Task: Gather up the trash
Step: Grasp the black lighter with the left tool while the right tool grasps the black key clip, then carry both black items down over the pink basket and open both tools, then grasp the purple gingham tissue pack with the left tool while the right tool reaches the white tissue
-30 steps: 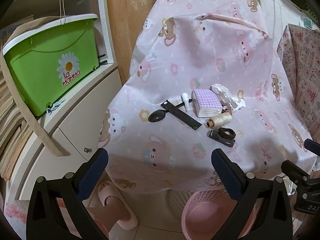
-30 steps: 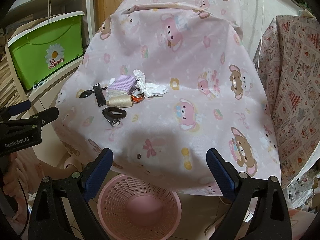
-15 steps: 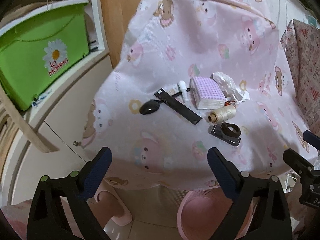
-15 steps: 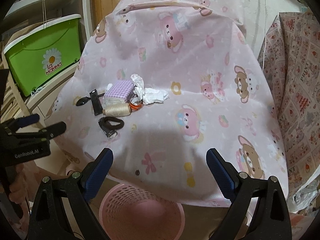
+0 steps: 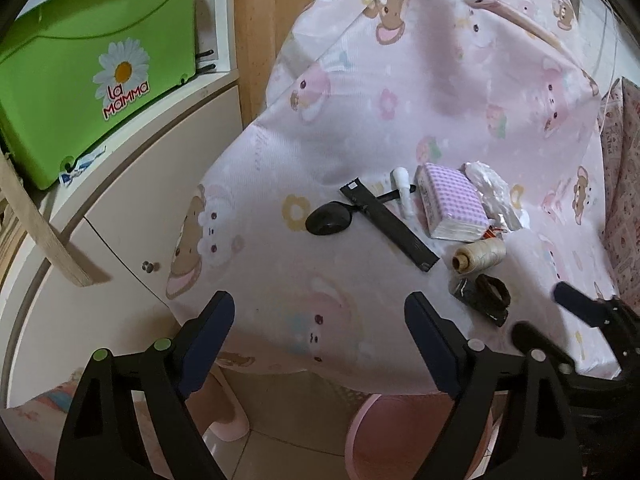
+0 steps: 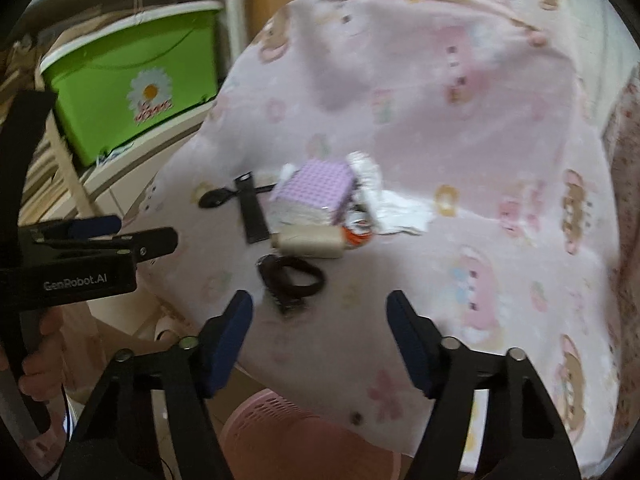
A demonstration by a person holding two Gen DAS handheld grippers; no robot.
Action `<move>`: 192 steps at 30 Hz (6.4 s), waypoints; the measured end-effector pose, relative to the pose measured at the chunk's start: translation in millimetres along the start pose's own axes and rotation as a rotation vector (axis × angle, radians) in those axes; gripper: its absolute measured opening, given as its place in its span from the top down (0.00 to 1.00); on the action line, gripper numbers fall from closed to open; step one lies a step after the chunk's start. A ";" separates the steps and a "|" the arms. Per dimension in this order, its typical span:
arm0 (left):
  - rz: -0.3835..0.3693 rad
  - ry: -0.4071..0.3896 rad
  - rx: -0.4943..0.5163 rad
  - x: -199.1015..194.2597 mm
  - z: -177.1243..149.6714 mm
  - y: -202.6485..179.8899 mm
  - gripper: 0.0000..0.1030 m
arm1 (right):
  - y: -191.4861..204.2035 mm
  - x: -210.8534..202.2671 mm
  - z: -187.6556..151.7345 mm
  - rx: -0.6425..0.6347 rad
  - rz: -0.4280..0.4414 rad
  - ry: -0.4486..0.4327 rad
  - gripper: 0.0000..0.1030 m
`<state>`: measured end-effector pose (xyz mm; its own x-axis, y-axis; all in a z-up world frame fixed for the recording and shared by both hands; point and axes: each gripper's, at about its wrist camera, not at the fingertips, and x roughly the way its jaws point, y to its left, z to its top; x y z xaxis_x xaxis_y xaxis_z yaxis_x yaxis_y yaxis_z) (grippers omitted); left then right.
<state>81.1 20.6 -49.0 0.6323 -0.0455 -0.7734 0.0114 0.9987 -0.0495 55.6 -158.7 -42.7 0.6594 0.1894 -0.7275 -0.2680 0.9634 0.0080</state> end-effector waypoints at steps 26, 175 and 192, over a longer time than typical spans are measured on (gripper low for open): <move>0.001 -0.051 0.051 -10.4 -1.7 -13.1 0.17 | -8.8 6.8 8.3 0.070 0.072 -0.018 0.95; -0.045 -0.163 0.109 -41.5 97.4 -36.6 0.24 | -77.9 -64.4 57.3 0.119 -0.095 -0.122 0.54; -0.180 0.045 0.143 31.3 81.0 -68.7 0.36 | -112.5 -25.4 55.6 0.203 -0.153 -0.096 0.48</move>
<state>162.9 -47.7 -18.6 0.5753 -0.2206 -0.7876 0.2327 0.9673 -0.1010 108.0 -261.3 13.0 0.7474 0.0464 -0.6628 -0.0198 0.9987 0.0476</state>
